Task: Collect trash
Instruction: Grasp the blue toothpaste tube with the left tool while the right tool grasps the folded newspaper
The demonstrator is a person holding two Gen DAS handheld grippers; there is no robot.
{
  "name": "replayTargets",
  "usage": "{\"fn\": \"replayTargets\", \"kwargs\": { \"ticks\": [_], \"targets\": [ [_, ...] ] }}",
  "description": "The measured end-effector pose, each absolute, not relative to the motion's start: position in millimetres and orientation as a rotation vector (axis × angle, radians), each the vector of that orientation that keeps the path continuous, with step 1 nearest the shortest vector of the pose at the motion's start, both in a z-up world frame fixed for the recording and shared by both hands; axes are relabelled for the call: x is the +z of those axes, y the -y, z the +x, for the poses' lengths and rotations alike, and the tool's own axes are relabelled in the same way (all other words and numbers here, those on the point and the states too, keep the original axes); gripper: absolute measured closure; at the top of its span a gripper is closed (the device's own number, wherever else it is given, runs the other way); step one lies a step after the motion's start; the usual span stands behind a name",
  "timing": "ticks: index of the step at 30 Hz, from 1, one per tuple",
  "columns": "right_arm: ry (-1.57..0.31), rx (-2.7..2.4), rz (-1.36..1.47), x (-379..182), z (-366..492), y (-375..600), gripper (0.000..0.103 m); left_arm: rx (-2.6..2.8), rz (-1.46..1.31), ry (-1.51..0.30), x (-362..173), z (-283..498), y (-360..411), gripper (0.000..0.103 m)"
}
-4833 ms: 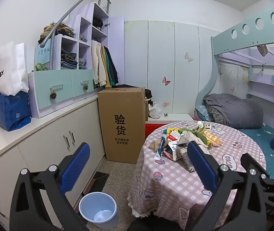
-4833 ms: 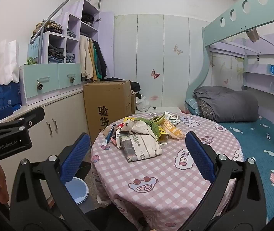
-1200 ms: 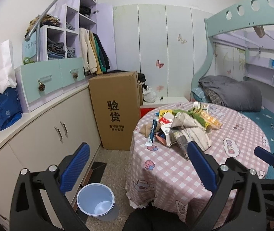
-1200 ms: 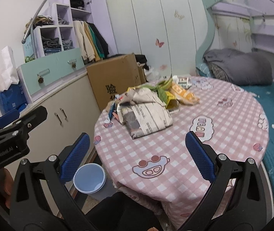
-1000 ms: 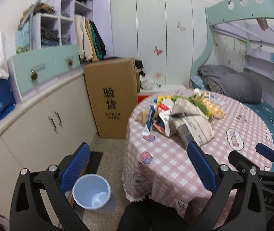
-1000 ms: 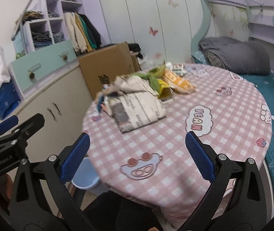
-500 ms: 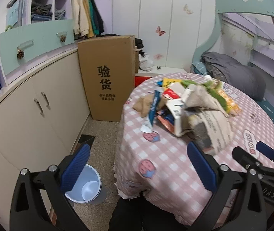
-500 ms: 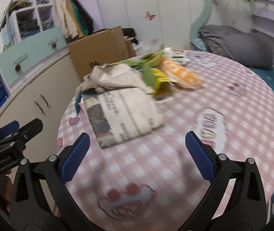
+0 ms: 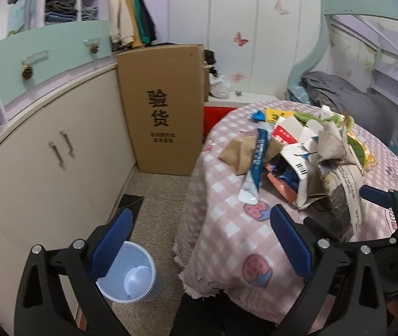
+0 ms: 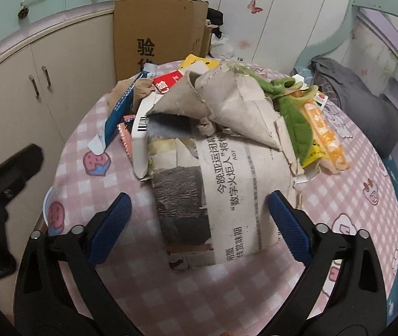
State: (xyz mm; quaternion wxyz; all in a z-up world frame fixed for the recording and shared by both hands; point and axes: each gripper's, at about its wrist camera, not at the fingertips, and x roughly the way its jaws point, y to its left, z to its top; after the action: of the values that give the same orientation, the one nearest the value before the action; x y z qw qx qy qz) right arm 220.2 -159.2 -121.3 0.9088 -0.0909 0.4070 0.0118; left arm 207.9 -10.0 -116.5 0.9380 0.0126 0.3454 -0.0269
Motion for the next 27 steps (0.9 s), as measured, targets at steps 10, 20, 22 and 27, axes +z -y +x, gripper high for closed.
{"fn": "replayTargets", "kwargs": {
  "ticks": [10, 20, 22, 27],
  "targets": [
    [-0.767, -0.029, -0.066, -103, 215, 194, 0.058, -0.229, -0.008, -0.789, -142, 259, 33, 0.039],
    [-0.742, -0.008, 0.011, -97, 212, 203, 0.062, -0.281, 0.029, -0.813, -147, 290, 48, 0.085],
    [-0.746, 0.011, 0.059, -93, 211, 211, 0.061, -0.297, 0.032, -0.814, -147, 290, 50, 0.087],
    [-0.759, 0.052, 0.146, -94, 207, 224, 0.055, -0.296, -0.017, -0.770, -139, 276, 44, 0.088]
  ]
}}
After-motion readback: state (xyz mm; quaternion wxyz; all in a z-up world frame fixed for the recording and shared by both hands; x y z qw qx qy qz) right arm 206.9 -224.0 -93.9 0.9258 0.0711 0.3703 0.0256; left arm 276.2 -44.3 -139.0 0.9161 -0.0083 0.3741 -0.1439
